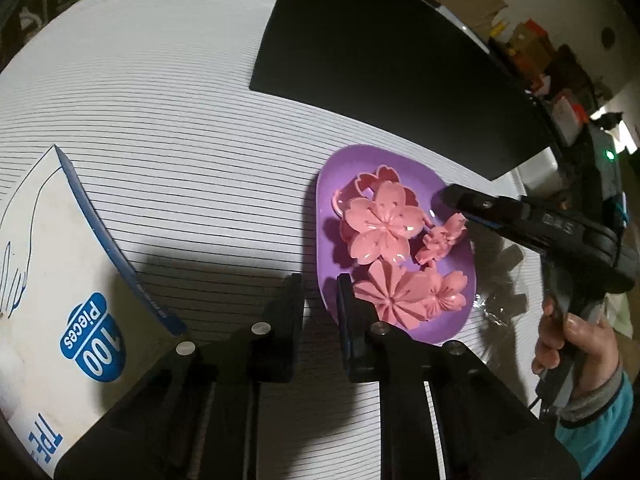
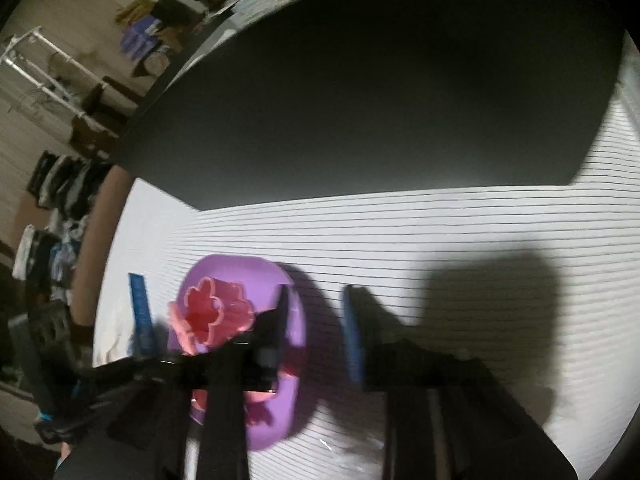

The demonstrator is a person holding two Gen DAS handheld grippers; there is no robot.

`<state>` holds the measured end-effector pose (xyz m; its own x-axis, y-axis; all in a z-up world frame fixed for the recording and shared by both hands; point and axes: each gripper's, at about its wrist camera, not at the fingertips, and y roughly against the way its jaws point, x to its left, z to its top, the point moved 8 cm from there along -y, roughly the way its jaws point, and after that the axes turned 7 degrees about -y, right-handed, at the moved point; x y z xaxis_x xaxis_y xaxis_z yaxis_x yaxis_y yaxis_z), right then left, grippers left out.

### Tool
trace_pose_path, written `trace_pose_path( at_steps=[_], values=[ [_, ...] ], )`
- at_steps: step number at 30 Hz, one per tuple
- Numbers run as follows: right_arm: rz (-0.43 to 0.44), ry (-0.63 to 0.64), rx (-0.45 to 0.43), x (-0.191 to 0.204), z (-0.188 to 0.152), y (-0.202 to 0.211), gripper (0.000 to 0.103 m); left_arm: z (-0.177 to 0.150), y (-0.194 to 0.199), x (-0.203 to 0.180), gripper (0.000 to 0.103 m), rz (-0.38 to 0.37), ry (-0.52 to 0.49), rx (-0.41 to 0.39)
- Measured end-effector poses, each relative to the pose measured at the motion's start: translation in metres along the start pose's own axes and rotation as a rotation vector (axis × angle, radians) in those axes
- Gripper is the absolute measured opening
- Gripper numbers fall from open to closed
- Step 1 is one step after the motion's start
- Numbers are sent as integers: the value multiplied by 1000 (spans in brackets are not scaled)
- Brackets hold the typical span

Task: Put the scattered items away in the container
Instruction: 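Grip the purple plate rim with the left tool while the right tool grips it too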

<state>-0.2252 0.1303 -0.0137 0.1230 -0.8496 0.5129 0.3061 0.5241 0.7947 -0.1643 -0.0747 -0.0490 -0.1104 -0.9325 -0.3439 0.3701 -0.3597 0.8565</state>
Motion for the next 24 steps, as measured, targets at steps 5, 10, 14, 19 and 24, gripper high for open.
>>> trace_pose_path(
  at_steps=[5,10,14,19,24],
  values=[
    [5,-25,-30,-6,-22,28,52,8,7,3,54,50,-1,-35],
    [-4,19,25,7,-48,19,37,15,1,5,59,67,-20,-47],
    [-69,57,38,11,-49,5,20,18,-4,-2,55,86,-60,-48],
    [-82,54,29,9,-46,2,14,17,-3,1,54,114,-61,-30],
    [-65,40,24,4,-47,5,15,17,-4,3,55,118,-63,-16]
  ],
)
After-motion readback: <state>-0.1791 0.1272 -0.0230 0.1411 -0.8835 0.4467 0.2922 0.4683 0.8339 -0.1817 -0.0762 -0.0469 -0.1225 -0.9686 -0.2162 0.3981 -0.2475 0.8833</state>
